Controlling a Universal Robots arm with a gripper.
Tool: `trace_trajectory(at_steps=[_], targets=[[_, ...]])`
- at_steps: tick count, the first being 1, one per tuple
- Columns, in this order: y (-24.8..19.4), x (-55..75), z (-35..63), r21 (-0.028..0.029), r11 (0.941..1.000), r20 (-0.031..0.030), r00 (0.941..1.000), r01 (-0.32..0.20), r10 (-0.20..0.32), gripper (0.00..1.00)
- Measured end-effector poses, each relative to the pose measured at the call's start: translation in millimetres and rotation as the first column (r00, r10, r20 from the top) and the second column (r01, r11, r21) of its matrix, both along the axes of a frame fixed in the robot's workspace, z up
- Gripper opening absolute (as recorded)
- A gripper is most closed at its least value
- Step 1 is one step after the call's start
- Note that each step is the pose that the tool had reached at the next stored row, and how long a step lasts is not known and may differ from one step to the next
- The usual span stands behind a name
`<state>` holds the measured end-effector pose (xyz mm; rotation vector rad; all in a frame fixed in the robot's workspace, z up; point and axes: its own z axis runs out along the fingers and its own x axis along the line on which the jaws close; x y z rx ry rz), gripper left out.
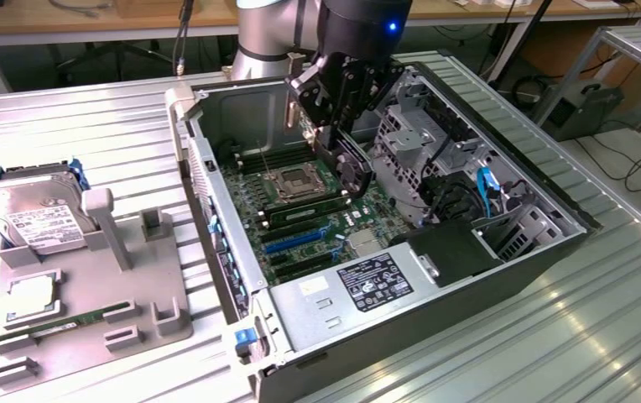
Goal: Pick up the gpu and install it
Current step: 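Insert the gpu into the slot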
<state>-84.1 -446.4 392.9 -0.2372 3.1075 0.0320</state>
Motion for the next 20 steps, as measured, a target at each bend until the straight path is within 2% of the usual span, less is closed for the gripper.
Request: trace_trajectory(at_steps=[20], targets=[[0.0, 0.0, -0.5, 0.0001, 0.9998, 0.0000, 0.9998, -0.020, 0.020, 0.26]])
